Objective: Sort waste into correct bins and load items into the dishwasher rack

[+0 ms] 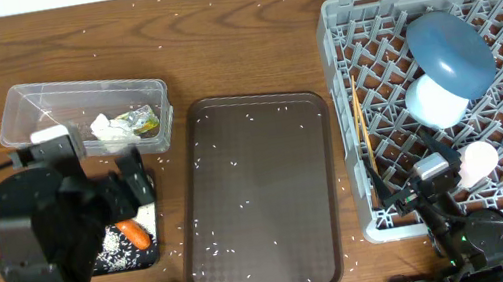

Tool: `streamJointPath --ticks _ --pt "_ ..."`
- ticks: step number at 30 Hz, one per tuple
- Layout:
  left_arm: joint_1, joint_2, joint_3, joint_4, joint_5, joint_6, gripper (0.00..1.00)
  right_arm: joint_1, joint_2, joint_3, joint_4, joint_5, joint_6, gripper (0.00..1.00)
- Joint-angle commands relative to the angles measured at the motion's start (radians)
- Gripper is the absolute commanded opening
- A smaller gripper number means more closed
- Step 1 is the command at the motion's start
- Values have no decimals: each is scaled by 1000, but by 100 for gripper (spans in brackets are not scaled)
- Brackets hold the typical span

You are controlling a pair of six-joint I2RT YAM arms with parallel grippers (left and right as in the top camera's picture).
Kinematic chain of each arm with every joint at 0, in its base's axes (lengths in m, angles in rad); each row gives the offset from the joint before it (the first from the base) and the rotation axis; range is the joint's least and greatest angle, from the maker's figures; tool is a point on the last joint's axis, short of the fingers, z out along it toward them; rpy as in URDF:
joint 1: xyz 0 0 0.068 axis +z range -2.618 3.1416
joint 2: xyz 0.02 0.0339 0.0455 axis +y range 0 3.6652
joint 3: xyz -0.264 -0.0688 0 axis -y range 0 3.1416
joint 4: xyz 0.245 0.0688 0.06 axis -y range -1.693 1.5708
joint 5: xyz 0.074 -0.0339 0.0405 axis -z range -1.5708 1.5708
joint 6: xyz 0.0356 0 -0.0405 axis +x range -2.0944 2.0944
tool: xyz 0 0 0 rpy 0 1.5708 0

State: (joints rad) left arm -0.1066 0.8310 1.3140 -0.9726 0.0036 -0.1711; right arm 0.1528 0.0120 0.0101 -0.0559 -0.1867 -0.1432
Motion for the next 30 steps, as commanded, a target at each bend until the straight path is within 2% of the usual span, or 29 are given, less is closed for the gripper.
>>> streamJointPath --ticks 1,3,8,20,27,30 --pt "8 -55 -93 135 76 168 98 -5 -7 -5 1 -5 -8 99" --pt "30 -100 -170 249 120 216 98 -5 -7 -5 1 -5 -8 99" --pt "81 -264 -396 468 124 223 98 -5 -7 -5 1 -5 -8 99" --pt "105 -653 -892 818 128 223 98 -5 -7 -5 1 -5 -8 99" --pt "105 -817 -1084 917 128 223 98 -5 -7 -5 1 -5 -8 99" --pt "105 -829 -1130 932 128 223 98 -5 -7 -5 1 -5 -8 99"
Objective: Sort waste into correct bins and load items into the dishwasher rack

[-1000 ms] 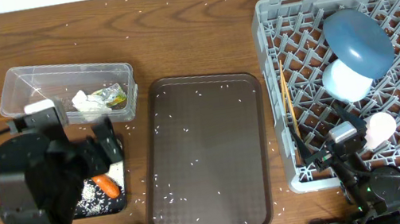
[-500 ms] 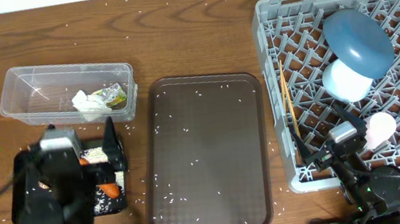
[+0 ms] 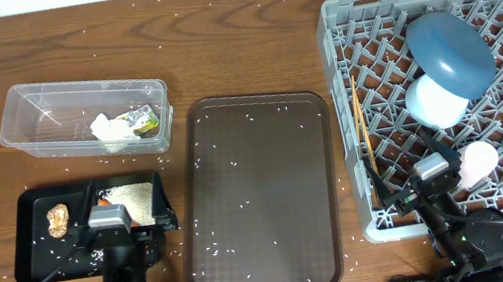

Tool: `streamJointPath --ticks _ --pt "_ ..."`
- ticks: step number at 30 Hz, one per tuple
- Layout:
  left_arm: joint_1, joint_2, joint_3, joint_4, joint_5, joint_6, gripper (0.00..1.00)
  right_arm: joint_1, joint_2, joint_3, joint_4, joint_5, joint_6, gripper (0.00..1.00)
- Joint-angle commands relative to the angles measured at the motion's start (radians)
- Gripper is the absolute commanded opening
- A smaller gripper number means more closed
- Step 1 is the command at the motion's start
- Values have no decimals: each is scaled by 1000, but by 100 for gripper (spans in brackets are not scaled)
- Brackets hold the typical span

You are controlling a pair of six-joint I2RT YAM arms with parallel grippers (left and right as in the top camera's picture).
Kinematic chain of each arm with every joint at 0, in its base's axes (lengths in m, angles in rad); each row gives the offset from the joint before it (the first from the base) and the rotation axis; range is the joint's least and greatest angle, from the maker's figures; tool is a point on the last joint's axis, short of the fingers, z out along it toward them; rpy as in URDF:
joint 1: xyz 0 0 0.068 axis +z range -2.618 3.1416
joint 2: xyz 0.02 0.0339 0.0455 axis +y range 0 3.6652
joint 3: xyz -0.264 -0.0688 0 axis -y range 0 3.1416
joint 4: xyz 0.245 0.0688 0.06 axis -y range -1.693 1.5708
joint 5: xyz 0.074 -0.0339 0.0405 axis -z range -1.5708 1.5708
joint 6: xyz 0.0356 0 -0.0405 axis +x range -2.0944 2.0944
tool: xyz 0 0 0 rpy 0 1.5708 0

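The black bin point(image 3: 42, 257) at the front left holds a heap of rice point(image 3: 132, 202), a brown scrap point(image 3: 58, 219) and a bit of orange. The clear bin point(image 3: 45, 118) behind it holds crumpled wrappers point(image 3: 123, 126). My left gripper point(image 3: 116, 233) lies folded low at the black bin's front edge; its jaws are hidden. The grey dishwasher rack point(image 3: 350, 125) on the right carries a blue bowl point(image 3: 450, 49), white cups point(image 3: 436, 102) and chopsticks point(image 3: 364, 133). My right gripper point(image 3: 411, 192) rests at the rack's front edge, its jaws unclear.
A brown tray point(image 3: 260, 195) sprinkled with rice grains lies in the middle. Loose rice grains are scattered over the wooden table point(image 3: 215, 35). The arm bases stand along the front edge.
My left arm stood raised over the black bin and hid most of it; now it is folded low at the front edge and the bin's contents show. The right arm has not moved.
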State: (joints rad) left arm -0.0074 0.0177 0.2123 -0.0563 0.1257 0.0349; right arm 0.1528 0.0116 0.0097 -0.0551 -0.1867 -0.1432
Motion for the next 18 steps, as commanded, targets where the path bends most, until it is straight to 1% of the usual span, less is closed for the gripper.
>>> streamJointPath --ticks 1,11,14,18 --pt "5 -16 -46 19 6 17 98 -5 -6 -4 0 -5 -8 99" --pt "5 -16 -202 43 6 16 98 -5 -6 -5 0 -5 -8 99" --pt "4 -16 -208 3 6 16 98 -5 -6 -4 0 -5 -8 99" --pt "4 -16 -208 2 5 16 98 -5 -6 -4 0 -5 -8 99"
